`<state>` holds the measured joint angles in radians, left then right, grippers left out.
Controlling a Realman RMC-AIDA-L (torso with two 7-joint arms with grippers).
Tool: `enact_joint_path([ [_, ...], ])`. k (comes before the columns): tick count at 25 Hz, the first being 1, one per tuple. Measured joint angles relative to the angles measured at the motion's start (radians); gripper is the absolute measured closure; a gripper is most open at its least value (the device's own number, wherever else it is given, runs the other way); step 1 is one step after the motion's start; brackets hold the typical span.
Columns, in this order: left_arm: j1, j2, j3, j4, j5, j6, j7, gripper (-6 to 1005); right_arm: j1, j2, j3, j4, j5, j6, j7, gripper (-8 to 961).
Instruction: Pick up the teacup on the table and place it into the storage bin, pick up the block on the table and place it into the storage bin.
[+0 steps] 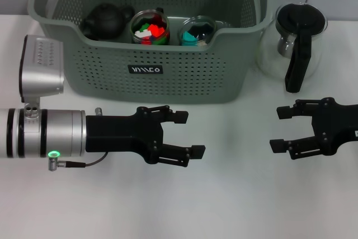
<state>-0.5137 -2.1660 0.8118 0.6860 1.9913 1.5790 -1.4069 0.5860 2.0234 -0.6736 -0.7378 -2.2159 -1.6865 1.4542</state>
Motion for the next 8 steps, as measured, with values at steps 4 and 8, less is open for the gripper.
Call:
enact_joint_path([
  [4,-0.004,0.0,0.001,-0.003,0.001,0.003,-0.001,48,-0.001,0.0,0.0,0.0,-0.001,-0.003,0.0,25],
  [8,-0.005,0.0,0.001,-0.004,0.001,0.004,-0.002,48,-0.001,0.0,-0.003,-0.001,-0.002,-0.005,0.0,25],
])
